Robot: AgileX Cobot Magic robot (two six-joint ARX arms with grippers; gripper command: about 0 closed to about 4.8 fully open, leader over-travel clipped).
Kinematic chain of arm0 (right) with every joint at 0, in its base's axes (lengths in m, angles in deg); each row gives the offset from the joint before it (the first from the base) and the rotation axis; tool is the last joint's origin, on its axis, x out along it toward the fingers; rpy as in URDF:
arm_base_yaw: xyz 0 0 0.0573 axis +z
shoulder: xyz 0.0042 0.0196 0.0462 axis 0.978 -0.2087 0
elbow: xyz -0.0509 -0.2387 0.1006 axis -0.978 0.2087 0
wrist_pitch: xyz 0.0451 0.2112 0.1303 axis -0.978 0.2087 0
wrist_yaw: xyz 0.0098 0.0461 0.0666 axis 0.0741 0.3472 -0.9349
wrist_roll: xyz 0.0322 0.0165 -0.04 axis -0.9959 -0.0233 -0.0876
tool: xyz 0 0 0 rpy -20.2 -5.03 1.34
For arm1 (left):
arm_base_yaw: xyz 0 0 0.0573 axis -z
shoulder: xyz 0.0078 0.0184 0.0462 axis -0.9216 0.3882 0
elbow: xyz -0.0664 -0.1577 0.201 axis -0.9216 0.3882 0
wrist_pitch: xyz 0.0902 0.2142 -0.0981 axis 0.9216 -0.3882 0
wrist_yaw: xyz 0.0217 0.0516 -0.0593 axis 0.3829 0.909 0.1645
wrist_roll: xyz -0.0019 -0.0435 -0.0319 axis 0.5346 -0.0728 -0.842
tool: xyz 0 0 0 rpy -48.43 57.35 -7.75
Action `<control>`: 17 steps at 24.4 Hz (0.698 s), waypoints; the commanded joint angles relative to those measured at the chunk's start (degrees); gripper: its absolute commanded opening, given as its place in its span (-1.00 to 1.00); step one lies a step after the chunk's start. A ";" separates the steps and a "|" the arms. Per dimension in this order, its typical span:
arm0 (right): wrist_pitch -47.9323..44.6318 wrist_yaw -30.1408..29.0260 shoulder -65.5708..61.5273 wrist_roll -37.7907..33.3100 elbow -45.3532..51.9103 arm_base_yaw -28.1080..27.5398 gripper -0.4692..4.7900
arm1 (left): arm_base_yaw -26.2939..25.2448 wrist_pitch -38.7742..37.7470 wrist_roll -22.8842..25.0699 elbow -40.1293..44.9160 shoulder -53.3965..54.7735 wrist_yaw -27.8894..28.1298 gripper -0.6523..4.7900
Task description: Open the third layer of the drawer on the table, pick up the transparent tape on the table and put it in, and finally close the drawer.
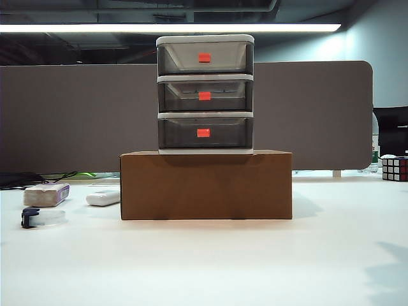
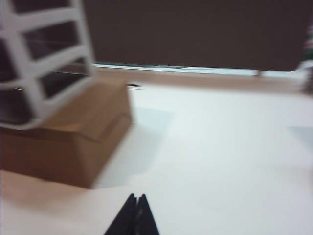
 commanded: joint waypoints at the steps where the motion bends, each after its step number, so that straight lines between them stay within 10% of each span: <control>1: -0.81 -12.72 0.11 -5.92 0.37 0.79 -0.84 | 3.26 1.60 -6.56 -0.37 0.02 -7.61 -0.78; 7: -2.84 -14.93 0.13 -9.31 0.37 2.82 -0.84 | 21.49 4.98 -15.65 -0.33 0.02 -0.07 -0.77; 17: -1.51 -13.86 -1.01 -12.92 -3.19 8.55 -0.84 | 46.29 11.61 -8.61 -0.35 5.95 28.63 -0.43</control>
